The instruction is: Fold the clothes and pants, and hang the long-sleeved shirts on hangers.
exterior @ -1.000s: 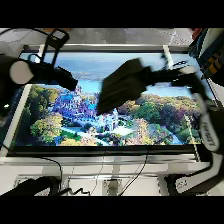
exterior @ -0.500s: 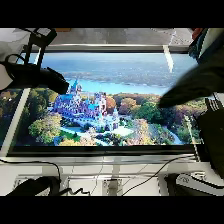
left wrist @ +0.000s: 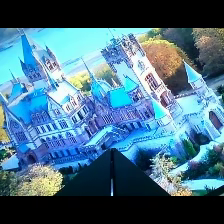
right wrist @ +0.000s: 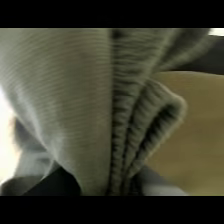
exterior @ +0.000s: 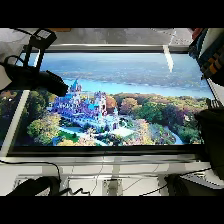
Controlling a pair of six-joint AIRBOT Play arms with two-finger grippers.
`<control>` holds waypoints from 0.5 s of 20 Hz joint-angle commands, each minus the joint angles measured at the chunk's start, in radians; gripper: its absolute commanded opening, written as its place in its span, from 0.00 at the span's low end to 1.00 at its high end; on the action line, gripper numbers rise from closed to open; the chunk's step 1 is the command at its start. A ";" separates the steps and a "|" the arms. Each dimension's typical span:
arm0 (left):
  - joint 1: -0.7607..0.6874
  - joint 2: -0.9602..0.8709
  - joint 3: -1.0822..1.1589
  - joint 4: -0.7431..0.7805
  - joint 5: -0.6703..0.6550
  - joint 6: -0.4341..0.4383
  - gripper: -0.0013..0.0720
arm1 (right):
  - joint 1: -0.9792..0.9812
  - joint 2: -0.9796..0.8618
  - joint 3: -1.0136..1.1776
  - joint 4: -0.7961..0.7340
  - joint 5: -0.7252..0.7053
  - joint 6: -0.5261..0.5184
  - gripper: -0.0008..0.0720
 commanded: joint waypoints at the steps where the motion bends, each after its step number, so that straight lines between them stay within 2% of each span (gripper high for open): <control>1: 0.001 0.000 0.000 0.001 -0.002 0.000 0.04 | -0.103 0.001 0.000 -0.125 -0.003 0.111 0.78; 2: 0.001 0.000 0.000 0.001 -0.002 0.000 0.04 | -0.110 0.001 0.000 -0.125 -0.016 0.109 0.99; 3: 0.001 0.000 0.000 0.001 -0.002 0.000 0.04 | -0.113 0.001 0.000 -0.124 -0.030 0.110 0.95; 7: 0.001 -0.001 0.000 0.001 -0.002 0.000 0.04 | -0.113 0.001 0.000 -0.076 -0.056 0.110 0.95; 8: 0.001 -0.001 0.000 0.000 -0.002 0.000 0.04 | -0.113 0.001 0.000 -0.045 -0.056 0.109 0.87; 10: 0.001 -0.001 0.000 0.000 -0.002 0.000 0.04 | -0.101 0.001 0.000 0.044 -0.066 0.097 0.16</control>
